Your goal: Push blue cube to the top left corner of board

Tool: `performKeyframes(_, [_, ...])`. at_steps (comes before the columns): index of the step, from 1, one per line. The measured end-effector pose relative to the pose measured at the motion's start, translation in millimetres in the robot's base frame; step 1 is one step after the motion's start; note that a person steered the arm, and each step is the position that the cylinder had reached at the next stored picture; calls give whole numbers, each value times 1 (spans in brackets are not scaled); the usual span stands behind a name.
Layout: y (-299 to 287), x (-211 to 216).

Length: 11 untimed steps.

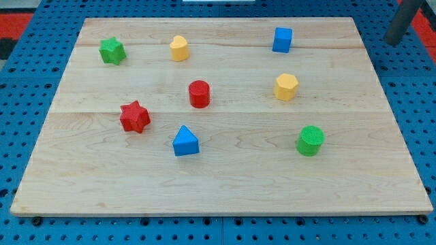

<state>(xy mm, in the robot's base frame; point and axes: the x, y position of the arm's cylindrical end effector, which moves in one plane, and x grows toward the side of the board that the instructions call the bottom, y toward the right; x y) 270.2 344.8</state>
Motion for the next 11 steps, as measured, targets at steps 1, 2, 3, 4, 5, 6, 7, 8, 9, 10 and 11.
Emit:
performKeyframes(1, [-1, 1])
performKeyframes(2, [-55, 6])
performKeyframes(3, [-125, 15])
performKeyframes(4, [-200, 18])
performKeyframes(5, [-230, -5])
performKeyframes(6, [-228, -26])
performKeyframes(7, [-221, -46])
performKeyframes(8, [-221, -52])
performKeyframes(9, [-221, -54])
performKeyframes(10, [-222, -55])
performKeyframes(11, [-223, -60])
